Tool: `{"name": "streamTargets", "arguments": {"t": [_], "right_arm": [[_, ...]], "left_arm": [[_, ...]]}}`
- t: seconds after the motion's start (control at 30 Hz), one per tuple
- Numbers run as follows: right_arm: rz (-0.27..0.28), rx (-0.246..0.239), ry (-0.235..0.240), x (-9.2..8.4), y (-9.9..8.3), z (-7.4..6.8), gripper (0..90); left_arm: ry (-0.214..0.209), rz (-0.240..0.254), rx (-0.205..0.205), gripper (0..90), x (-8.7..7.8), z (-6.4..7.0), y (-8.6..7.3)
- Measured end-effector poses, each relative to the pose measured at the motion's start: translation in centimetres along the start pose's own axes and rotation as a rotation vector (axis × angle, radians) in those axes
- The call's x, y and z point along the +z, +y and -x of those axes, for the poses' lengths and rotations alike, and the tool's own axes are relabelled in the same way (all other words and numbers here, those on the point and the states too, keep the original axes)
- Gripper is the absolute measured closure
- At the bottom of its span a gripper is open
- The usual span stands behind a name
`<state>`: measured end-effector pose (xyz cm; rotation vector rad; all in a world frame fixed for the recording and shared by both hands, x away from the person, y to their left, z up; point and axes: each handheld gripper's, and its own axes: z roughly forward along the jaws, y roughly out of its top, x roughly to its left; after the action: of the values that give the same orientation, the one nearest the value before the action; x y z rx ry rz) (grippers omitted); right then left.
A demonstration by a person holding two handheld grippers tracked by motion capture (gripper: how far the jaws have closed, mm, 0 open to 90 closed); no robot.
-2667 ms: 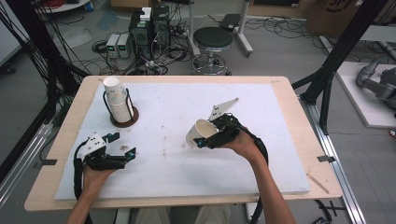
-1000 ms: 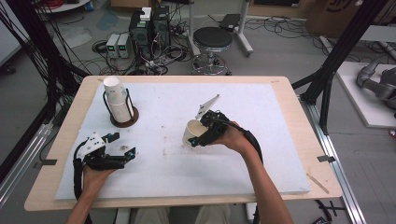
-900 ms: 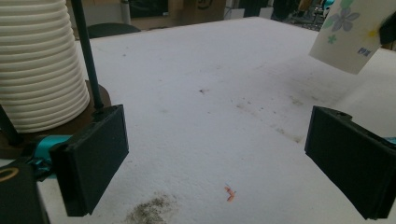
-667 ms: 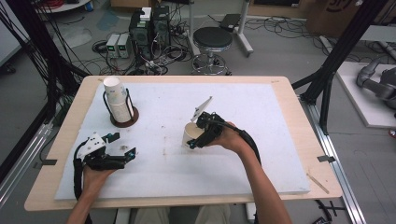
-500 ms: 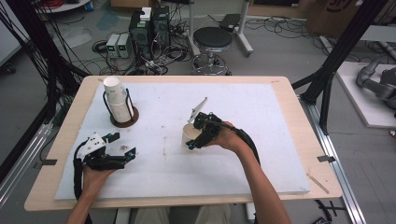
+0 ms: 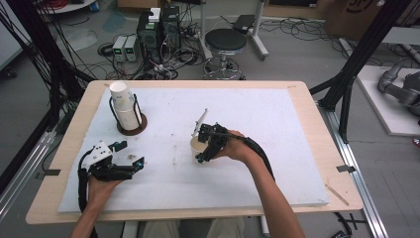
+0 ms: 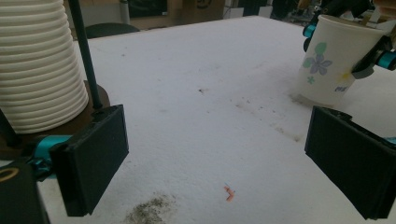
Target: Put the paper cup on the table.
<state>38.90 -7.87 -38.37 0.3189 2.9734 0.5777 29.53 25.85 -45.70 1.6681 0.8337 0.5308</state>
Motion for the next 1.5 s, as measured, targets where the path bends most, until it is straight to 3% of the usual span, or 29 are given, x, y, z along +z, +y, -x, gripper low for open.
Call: {"name": "streamTargets", "arguments": {"t": [0.13,0.53,1.0,1.5], "right_arm": [[-0.042,-0.013,-0.016,0.5,0.1,-0.2,35.4],[-0.043,-0.023,-0.019,0.8,0.4,-0.4,34.8],[-0.059,-0.025,-0.023,1.4,0.5,-0.5,21.2],[-0.080,-0.013,-0.023,2.1,0.3,-0.6,17.4]], "left_arm": [[0.000,-0.002,0.008,6.2,0.0,0.0,0.0],[0.001,-0.002,0.008,6.1,0.0,0.0,0.0],[0.000,-0.003,0.012,6.1,0.0,0.1,0.0],[-0.001,0.001,0.005,6.2,0.0,0.1,0.0]]}}
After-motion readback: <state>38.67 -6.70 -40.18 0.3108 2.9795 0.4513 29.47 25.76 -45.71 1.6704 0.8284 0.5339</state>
